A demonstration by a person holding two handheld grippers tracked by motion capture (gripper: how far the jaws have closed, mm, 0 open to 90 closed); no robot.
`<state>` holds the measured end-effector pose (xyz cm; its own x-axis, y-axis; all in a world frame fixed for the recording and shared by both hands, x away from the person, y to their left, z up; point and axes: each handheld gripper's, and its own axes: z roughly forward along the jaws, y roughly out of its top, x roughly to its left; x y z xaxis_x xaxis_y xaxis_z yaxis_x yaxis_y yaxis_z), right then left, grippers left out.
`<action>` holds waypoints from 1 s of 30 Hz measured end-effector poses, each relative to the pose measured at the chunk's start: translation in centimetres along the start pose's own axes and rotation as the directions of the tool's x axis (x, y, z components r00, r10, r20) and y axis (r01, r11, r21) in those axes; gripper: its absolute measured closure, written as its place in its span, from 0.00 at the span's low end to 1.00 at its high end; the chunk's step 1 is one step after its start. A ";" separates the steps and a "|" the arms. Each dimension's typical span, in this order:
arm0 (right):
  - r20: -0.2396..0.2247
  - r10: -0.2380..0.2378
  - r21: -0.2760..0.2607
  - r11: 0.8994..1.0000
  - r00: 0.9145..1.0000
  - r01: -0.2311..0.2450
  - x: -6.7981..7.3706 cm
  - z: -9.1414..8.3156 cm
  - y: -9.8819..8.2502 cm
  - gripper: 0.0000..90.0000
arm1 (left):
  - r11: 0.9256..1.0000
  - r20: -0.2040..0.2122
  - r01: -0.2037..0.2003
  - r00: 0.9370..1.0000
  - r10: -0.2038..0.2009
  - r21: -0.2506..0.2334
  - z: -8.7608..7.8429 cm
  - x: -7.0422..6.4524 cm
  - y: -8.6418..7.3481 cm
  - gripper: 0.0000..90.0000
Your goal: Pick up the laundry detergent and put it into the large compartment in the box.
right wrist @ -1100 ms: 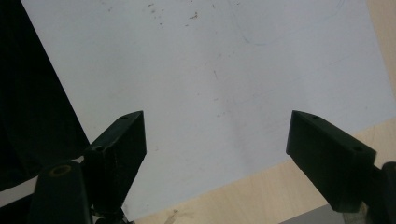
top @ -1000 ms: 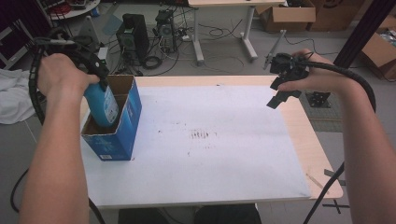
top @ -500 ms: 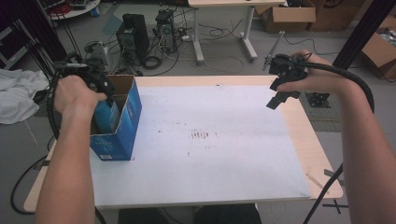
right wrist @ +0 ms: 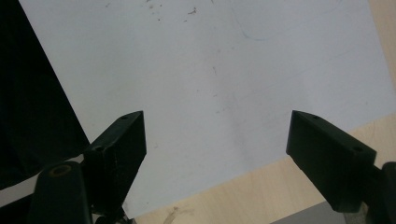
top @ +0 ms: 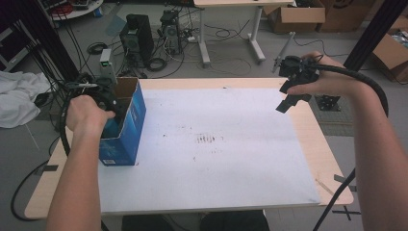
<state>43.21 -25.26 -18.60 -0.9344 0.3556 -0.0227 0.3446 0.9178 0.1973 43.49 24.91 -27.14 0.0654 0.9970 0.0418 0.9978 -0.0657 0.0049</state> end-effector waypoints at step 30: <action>-0.007 0.006 0.001 1.000 1.000 -0.006 0.0 0.1 -0.6 0.22 | 1.000 0.002 0.003 1.000 -0.003 -0.003 1.3 -0.1 -0.4 0.42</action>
<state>42.95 -25.82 -18.79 -0.9329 0.3599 -0.0151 0.3502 0.9158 0.1966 43.12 24.86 -28.40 0.0624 0.9972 0.0402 0.9980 -0.0628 0.0077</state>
